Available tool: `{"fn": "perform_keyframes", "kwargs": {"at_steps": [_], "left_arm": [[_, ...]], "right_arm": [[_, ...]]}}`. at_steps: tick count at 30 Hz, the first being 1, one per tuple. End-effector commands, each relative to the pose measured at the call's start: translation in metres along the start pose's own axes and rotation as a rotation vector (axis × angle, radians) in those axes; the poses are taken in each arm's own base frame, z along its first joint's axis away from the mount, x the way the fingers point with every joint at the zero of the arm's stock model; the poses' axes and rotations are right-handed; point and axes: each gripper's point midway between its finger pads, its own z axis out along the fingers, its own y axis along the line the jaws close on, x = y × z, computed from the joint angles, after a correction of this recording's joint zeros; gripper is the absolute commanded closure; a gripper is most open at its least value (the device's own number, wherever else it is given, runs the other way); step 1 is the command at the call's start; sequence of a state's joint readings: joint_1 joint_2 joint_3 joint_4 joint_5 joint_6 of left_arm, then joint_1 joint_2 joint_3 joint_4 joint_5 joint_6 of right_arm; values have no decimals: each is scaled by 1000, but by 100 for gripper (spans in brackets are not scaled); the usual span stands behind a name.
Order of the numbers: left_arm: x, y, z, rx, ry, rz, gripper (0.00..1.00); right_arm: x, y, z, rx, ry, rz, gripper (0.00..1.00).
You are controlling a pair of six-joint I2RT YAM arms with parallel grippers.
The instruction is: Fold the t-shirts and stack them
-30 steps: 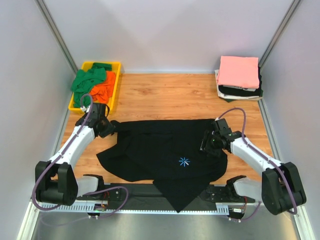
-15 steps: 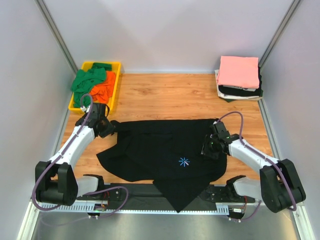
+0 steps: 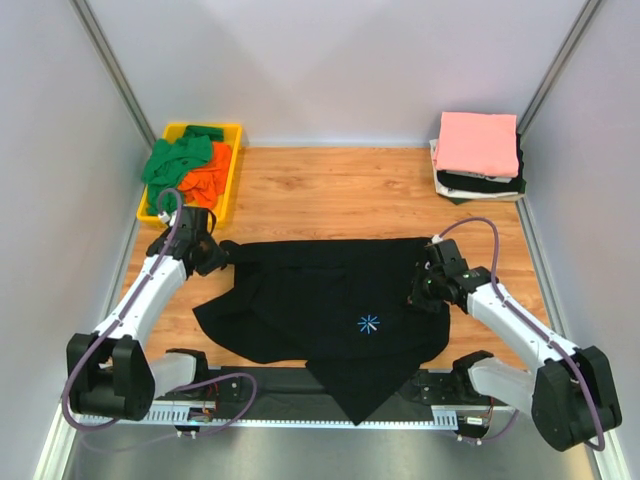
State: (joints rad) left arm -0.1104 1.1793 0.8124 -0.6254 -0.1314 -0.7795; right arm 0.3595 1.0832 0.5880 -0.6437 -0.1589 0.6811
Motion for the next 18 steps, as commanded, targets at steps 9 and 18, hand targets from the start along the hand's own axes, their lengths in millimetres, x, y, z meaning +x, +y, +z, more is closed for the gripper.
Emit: {"fn": "perform_keyframes", "kwargs": {"at_steps": [9,18], "left_arm": [[-6,-4,-14,35,-21,5,100],[-5,-3,-14,35,-19,13,100]], "right_arm": [[0,6,-12,-30,-11,-24,76],[4,4,1,-32,17,-25,87]]}}
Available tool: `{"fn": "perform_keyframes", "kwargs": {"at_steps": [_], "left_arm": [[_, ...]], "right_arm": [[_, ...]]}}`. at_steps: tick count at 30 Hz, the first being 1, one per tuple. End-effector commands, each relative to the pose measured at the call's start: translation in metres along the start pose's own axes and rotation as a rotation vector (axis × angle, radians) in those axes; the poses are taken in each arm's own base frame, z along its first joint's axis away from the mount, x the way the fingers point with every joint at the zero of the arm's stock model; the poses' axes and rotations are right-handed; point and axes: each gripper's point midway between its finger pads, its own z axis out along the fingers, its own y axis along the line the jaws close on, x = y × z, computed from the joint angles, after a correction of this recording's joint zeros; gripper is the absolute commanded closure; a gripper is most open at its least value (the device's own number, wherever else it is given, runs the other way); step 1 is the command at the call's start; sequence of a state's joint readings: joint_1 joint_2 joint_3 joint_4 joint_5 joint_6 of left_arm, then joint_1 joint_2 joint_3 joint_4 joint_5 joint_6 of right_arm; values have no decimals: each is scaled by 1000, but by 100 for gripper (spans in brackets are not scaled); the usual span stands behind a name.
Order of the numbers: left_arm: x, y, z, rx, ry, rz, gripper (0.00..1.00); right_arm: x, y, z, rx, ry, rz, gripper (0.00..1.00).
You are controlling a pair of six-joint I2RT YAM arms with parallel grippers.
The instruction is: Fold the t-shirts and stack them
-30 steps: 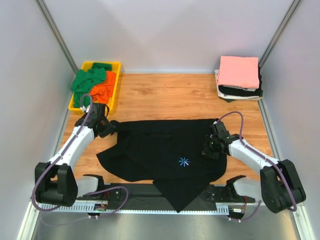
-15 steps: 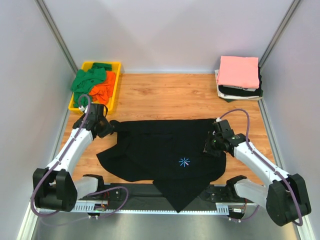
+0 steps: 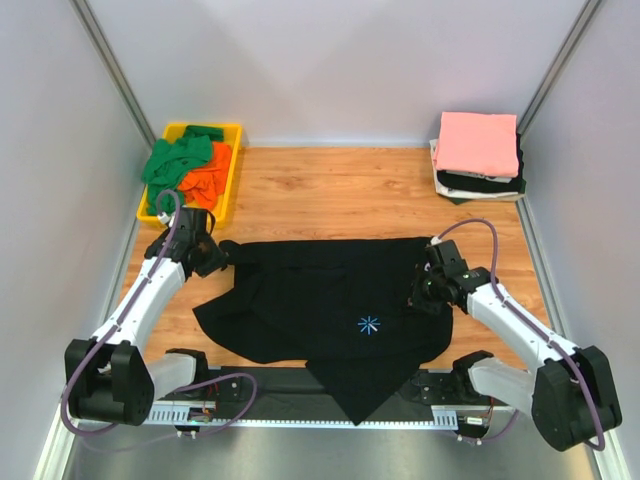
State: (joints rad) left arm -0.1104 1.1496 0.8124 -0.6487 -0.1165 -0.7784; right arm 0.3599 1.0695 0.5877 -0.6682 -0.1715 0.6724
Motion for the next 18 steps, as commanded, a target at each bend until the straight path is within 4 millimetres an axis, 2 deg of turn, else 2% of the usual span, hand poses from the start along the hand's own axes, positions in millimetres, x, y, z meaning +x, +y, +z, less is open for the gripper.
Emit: {"fn": "perform_keyframes", "kwargs": {"at_steps": [1,4,7,8,10,11,14,15,17,18], "left_arm": [[-7,-3,-7,20,-24,15,100],[-8,-5,-10,31,-26,25,100],[-16,-11,-22,55,-42,49,100],[-20,-12,-27,60,-54,54,100],[-34,-21,-47,95,-96,65,100],[-38,-25,-55,110,-108,65,100],[-67,-45,-105,196,-201,66,100],[-70,-45,-117,203,-212,74,100],[-88,-55,-157,274,-297,80,100],[-91,-55,-171,287,-319,94,100]], "right_arm": [[-1,5,5,-31,1,-20,91],[-2,8,3,-41,-7,-29,100],[-10,12,-8,-42,-38,-42,100],[-26,22,-21,-48,-92,-53,100],[-38,29,-44,-45,-146,-82,100],[-59,49,-69,-89,-224,-103,100],[-82,66,-119,-125,-357,-143,100],[-96,85,-157,-183,-450,-162,100],[-104,91,-192,-200,-528,-202,100],[-112,105,-234,-253,-627,-227,100]]}}
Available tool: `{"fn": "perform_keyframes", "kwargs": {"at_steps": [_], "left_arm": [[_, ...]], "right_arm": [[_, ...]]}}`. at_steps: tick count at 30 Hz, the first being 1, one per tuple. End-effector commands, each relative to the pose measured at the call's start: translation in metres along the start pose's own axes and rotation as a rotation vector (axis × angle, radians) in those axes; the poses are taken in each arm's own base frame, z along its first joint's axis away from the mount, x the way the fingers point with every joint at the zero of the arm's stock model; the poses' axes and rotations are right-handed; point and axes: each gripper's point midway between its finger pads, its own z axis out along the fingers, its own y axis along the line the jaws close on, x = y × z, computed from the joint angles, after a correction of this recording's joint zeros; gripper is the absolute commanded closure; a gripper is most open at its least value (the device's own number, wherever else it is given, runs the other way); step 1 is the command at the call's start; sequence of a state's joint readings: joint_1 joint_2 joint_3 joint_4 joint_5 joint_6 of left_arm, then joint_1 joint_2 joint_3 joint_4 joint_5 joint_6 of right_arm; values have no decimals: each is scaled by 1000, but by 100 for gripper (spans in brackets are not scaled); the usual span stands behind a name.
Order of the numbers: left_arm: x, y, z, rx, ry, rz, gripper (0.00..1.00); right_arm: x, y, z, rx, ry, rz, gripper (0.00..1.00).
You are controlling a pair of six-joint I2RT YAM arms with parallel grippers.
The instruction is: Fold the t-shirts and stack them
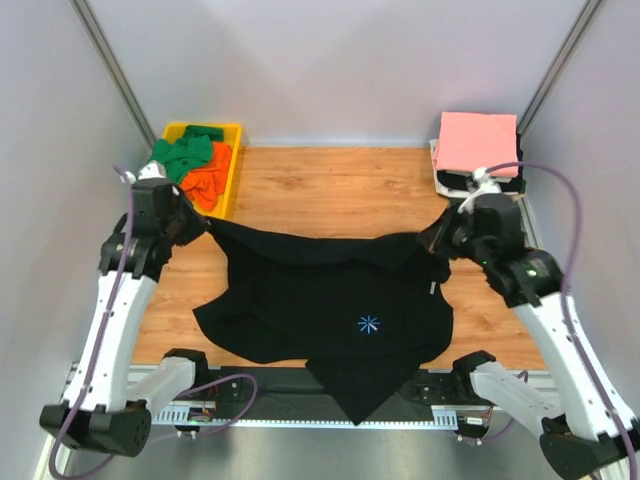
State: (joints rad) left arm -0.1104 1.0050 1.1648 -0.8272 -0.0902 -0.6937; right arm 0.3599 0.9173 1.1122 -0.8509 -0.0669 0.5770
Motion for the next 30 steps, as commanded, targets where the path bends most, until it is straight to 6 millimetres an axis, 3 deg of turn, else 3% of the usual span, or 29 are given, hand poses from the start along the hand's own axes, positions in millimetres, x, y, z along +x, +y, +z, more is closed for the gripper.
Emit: {"fn": "perform_keyframes", "kwargs": {"at_steps": [1,3,4,5,7,8,11,14,16,17,18,20,21,24,25,27,28,29,30], "left_arm": [[-35,-17,-62,95,-125,50,100],[-57,-25,-99,133,-208,73,100],[-64,-27,-116,149,-249,79,100],[-80,-31,-142,172,-319,90,100],[-89,-29,-172,182,-375,98,100],[-94,-30,-186,195,-408,102,100],[-113,-34,-258,284,-582,117,100],[-120,-31,-313,348,-724,135,100],[-124,-29,-340,397,-794,149,100],[-124,-29,-344,404,-802,156,100],[-126,-29,-349,409,-820,162,100],[-133,-30,-353,398,-842,175,100],[-137,-31,-355,396,-854,171,100],[-154,-44,-353,402,-873,178,100],[-161,-52,-341,389,-851,179,100],[-172,-56,-329,356,-836,157,100],[-180,-64,-303,318,-786,158,100],[-185,-66,-296,299,-773,146,100],[-189,-75,-256,245,-683,165,100]], "right_arm": [[-49,23,-72,-49,-194,-122,100],[-73,31,-110,-59,-314,-156,100],[-88,40,-140,-88,-390,-177,100],[-94,45,-158,-111,-433,-193,100],[-105,57,-208,-182,-555,-212,100],[-106,59,-224,-204,-591,-218,100],[-108,61,-289,-270,-759,-220,100],[-104,57,-349,-327,-917,-220,100],[-102,52,-390,-355,-1035,-216,100],[-104,50,-392,-345,-1045,-208,100],[-106,51,-413,-354,-1099,-212,100],[-117,47,-427,-313,-1151,-198,100],[-128,50,-444,-305,-1193,-185,100],[-159,54,-450,-223,-1237,-175,100],[-169,56,-445,-192,-1240,-181,100],[-200,60,-412,-97,-1202,-167,100],[-210,64,-399,-77,-1185,-167,100],[-228,68,-365,-16,-1134,-169,100],[-238,69,-345,25,-1107,-168,100]]}}
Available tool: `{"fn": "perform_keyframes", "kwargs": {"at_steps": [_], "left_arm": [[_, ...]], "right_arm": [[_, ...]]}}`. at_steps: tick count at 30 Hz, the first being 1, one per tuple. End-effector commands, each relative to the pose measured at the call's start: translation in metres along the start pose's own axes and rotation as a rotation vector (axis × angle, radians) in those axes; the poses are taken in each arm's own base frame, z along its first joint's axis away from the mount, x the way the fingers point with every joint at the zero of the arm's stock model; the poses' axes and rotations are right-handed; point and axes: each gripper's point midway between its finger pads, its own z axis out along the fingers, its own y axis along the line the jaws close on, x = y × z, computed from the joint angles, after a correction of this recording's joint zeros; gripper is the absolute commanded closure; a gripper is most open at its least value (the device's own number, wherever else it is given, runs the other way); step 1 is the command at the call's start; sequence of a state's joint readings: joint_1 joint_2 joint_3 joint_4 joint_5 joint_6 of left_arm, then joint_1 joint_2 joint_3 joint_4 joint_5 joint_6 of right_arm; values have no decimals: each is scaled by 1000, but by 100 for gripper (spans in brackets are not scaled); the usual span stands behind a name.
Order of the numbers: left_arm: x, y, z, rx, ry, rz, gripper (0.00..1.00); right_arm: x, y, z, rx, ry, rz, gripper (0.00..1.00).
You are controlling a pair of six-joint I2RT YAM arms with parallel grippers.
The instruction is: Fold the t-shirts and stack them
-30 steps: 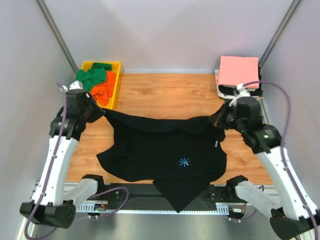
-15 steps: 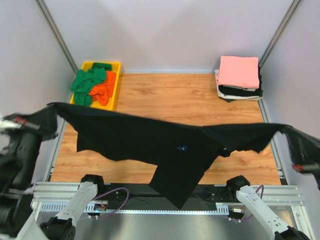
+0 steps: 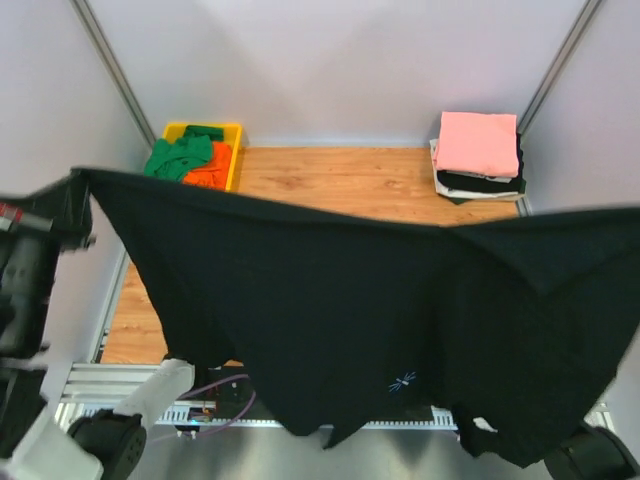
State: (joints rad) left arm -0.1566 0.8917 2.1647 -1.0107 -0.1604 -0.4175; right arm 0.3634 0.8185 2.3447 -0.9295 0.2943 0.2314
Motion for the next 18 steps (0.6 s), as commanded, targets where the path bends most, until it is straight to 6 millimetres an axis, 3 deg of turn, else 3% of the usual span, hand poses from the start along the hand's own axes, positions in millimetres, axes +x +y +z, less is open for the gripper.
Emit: {"fn": "perform_keyframes", "kwargs": {"at_steps": [1,2,3,4,5,6,7,8,9,10,11,12,13,14,15,16,17,18], "left_arm": [[52,23,86,-173,181,48,100],[69,27,102,-192,239,57,100],[89,31,116,-211,304,66,100],[123,39,146,-237,400,72,100],[147,47,161,-257,463,41,100],[180,59,183,-285,536,34,100],[202,70,195,-292,590,12,100],[238,86,205,-333,667,-19,100],[258,96,217,-348,695,-35,100],[305,116,233,-388,799,-49,100],[325,128,242,-403,847,-85,100],[380,152,253,-448,966,-100,99],[391,152,267,-408,1001,-148,97],[416,161,261,-442,1102,-182,90],[466,178,259,-472,1231,-220,87],[461,167,272,-403,1231,-237,83],[472,170,259,-436,1302,-237,74],[474,170,259,-436,1303,-217,71]], "right_arm": [[102,-33,100,243,217,-178,100],[143,-39,127,278,300,-224,100],[168,-43,141,301,346,-254,100],[188,-49,155,324,374,-283,100],[243,-58,178,344,471,-302,100],[264,-74,193,372,492,-303,100],[293,-84,205,374,540,-289,100],[356,-100,221,359,653,-271,100],[378,-115,238,369,653,-249,100],[403,-126,248,375,686,-241,100],[454,-141,266,362,753,-231,100],[478,-148,275,350,784,-235,100],[507,-149,281,302,834,-220,100],[544,-159,299,284,845,-216,96],[568,-166,291,291,907,-214,52],[608,-176,284,279,975,-201,27],[609,-177,282,284,983,-201,0],[631,-186,262,316,1061,-214,0]]}}
